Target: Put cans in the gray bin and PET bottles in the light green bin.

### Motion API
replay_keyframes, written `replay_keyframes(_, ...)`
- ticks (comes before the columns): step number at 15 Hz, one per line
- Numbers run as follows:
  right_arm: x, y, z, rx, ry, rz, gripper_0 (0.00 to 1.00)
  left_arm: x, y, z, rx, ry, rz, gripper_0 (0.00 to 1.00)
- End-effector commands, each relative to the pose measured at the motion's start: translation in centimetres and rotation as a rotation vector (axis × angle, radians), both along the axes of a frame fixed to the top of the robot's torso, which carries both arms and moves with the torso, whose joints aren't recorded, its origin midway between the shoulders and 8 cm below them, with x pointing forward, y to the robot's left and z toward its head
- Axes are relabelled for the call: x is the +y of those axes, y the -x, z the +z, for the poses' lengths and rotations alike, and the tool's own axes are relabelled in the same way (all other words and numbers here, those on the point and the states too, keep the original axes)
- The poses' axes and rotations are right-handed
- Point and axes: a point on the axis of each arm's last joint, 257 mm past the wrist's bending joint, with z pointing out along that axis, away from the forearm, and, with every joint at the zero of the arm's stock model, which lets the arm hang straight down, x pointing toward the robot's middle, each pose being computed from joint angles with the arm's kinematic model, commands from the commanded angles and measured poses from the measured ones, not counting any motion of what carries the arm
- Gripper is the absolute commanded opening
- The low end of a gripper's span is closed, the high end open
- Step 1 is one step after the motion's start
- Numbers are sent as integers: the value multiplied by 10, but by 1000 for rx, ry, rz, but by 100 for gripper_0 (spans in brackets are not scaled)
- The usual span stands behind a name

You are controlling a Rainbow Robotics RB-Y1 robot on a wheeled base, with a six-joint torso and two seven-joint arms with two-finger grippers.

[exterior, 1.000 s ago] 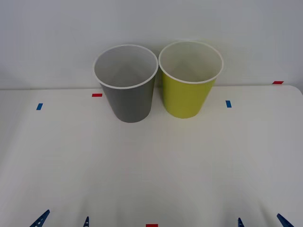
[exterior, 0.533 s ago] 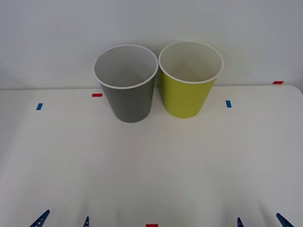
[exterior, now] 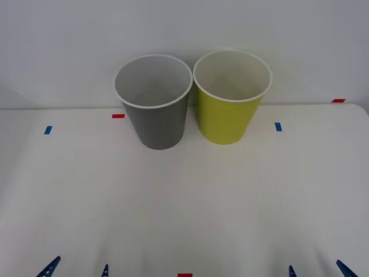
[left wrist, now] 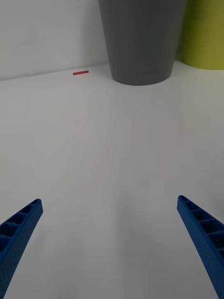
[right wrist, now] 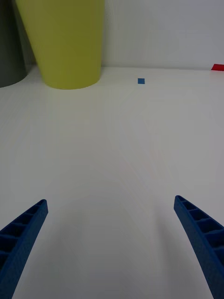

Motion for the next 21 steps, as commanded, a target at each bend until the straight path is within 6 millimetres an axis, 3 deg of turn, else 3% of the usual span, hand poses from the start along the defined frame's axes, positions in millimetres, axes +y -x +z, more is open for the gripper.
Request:
replay_keyframes(1, 0, 0, 0, 0, 0, 0, 93, 0, 0, 0, 0, 0, 0, 100)
replay_keyframes(21, 0, 0, 0, 0, 0, 0, 94, 0, 0, 0, 0, 0, 0, 100)
